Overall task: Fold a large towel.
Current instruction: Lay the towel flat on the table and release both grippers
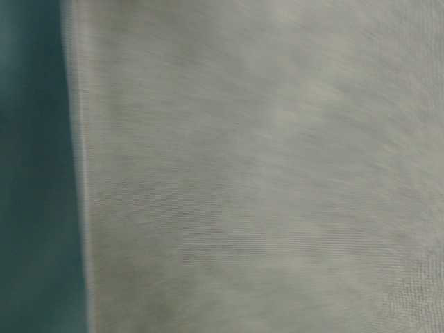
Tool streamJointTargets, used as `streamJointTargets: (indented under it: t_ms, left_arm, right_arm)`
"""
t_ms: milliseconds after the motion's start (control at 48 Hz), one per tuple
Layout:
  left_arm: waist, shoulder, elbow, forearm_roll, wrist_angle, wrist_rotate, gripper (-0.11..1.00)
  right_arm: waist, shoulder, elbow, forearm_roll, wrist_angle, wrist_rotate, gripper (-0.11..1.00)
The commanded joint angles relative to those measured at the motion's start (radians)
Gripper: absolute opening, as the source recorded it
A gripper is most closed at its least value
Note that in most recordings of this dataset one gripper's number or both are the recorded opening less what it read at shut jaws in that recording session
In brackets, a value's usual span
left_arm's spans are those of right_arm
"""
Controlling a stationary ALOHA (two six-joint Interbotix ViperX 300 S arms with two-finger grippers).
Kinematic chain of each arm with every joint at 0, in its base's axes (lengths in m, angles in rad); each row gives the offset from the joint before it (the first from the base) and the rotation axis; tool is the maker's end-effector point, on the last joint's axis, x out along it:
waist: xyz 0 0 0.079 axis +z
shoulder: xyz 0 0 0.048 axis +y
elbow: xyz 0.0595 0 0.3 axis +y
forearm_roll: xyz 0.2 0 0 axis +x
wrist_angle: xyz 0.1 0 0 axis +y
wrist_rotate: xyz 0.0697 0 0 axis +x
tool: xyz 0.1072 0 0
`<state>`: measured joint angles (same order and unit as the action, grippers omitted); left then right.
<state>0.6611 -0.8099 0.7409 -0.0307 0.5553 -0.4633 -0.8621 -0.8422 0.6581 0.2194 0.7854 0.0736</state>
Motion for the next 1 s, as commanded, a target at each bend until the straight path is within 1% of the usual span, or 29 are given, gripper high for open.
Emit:
streamJointTargets:
  t_ms: [0,83,146,313,396,459,542,604,688,834,917,980]
  left_arm:
    - [0.058,0.025,0.020,0.009,-0.063,0.046,0.04]
    - [0.072,0.063,0.041,0.011,-0.133,0.092,0.04]
    - [0.075,0.101,0.054,0.009,-0.186,0.123,0.04]
    - [0.075,0.218,0.051,0.009,-0.291,0.190,0.04]
    - [0.075,0.261,0.043,0.009,-0.316,0.215,0.04]
    - [0.072,0.284,0.034,0.009,-0.318,0.227,0.04]
    - [0.051,0.284,0.034,0.006,-0.314,0.227,0.04]
    - [0.012,0.265,0.044,0.005,-0.310,0.222,0.04]
    - [-0.069,0.222,0.074,0.002,-0.291,0.213,0.04]
    - [-0.224,0.144,0.121,-0.006,-0.235,0.202,0.04]
    - [-0.305,0.114,0.152,-0.009,-0.202,0.173,0.04]
    - [-0.376,0.101,0.189,-0.009,-0.192,0.140,0.04]
  right_arm:
    - [-0.063,0.048,0.012,-0.058,-0.025,0.000,0.02]
    - [-0.066,0.103,0.031,-0.092,-0.083,0.002,0.02]
    - [-0.066,0.147,0.037,-0.106,-0.130,0.005,0.02]
    - [-0.069,0.238,0.031,-0.152,-0.236,0.006,0.02]
    - [-0.069,0.258,0.023,-0.167,-0.264,0.006,0.02]
    - [-0.069,0.262,0.021,-0.167,-0.275,0.006,0.02]
    - [-0.066,0.253,0.029,-0.166,-0.259,0.009,0.02]
    - [-0.046,0.225,0.040,-0.163,-0.225,0.009,0.02]
    - [0.002,0.166,0.064,-0.163,-0.172,0.009,0.02]
    - [0.129,0.029,0.126,-0.152,-0.091,0.018,0.02]
    - [0.187,-0.026,0.170,-0.127,-0.044,0.032,0.02]
    - [0.224,-0.055,0.206,-0.109,-0.006,0.043,0.02]
